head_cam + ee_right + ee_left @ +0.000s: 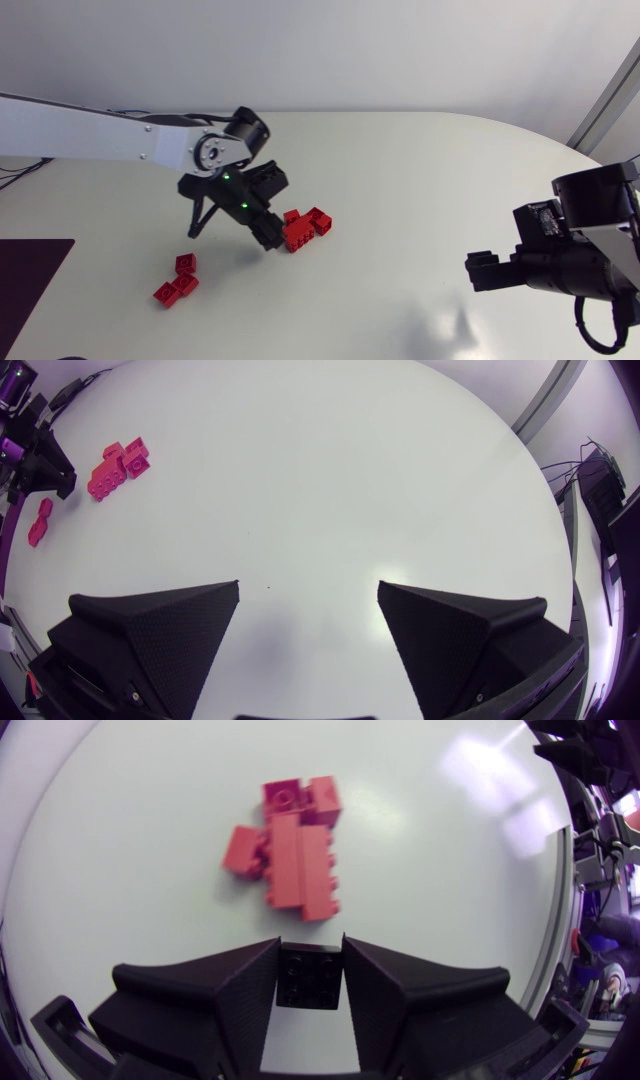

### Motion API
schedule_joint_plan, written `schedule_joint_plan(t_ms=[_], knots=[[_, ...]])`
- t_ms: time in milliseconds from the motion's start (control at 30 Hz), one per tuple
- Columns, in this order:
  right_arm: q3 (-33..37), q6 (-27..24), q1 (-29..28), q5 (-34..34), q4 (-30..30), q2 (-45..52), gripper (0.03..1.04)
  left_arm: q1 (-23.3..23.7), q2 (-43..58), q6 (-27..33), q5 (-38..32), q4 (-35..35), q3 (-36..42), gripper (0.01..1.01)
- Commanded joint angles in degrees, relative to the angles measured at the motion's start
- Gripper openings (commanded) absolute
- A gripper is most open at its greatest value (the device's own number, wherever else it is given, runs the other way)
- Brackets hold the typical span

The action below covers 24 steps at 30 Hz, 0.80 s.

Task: Sort duplo bricks by size, large to the right and small to the left

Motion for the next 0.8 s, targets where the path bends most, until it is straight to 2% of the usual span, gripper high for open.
schedule_joint_plan(t_ms=[0, 167, 333, 400, 433, 500, 533, 767], knots=[[-1.1, 0.6, 0.4, 0.2, -1.1, -0.7, 1.0, 4.1, -2.3, 1.0, -0.9, 2.1, -5.3, 0.274], [-1.2, 1.0, 1.7, 0.2, -1.1, -0.5, 1.0, 9.6, -4.0, 1.0, -3.1, 9.8, -13.9, 0.274], [-0.7, 1.7, 3.2, 0.2, -0.3, 0.4, 1.0, 12.9, -3.4, 1.0, -3.5, 13.1, -17.1, 0.28], [-0.1, 1.7, 3.6, 0.2, 1.1, 2.6, 1.0, 13.7, -2.5, 0.9, -4.2, 13.7, -17.2, 0.328], [0.5, 1.8, 3.8, 0.2, 1.9, 4.5, 1.0, 14.0, -2.1, 0.8, -4.4, 13.8, -17.2, 0.431], [2.4, 2.3, 4.0, 0.2, 3.0, 8.2, 1.0, 14.1, -2.2, 0.7, -4.5, 13.8, -16.9, 0.867], [3.4, 2.5, 4.0, 0.0, 3.5, 9.7, 1.0, 14.0, -2.4, 0.4, -5.0, 13.8, -16.6, 0.998], [11.7, 4.5, 9.0, 0.2, 5.5, 21.7, 1.0, 9.3, -5.1, -5.1, -5.9, 13.7, -10.0, 0.989]])
